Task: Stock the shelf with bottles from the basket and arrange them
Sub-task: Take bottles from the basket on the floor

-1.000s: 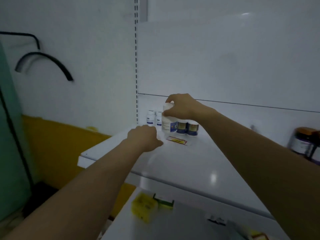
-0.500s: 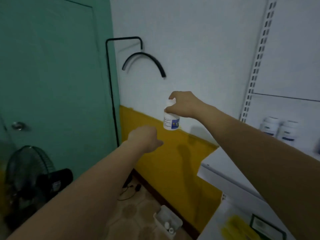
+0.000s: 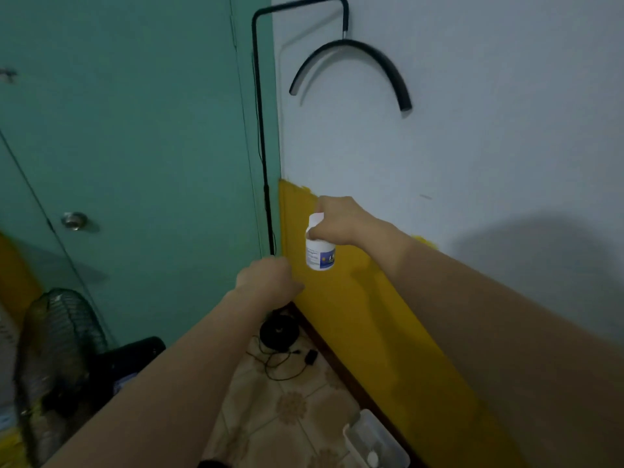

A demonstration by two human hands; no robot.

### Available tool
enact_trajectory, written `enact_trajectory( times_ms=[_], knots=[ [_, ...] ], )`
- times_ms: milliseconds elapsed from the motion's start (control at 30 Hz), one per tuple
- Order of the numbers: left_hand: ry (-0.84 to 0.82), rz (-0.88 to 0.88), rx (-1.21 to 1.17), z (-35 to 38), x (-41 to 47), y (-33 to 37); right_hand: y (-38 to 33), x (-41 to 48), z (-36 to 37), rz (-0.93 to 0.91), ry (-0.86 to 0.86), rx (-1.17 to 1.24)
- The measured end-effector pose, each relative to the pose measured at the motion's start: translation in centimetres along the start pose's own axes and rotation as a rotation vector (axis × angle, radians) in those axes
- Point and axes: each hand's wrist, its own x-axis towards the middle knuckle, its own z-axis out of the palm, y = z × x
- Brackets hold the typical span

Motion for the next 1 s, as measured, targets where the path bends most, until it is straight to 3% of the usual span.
enact_trajectory(
  times_ms=[200,500,667,1000],
  knots=[
    [-0.094,0.056,-0.052,5.0,10.8,-0.7,5.6,8.7,5.2,0.13,-0.045,0.047],
    [-0.28,0.298,0.014,21.3,25.2,1.5,20.7,17.6,16.8,0.486,-0.131,0.121],
    [-0.419,0.434,0.036,32.0,29.3,4.4,30.4,18.0,25.0,0.676,-0.157,0.111],
    [-0.638,0.422,0.095,58.2,29.4,6.1,49.5,13.2,48.6,0.843,-0.302,0.137]
  ],
)
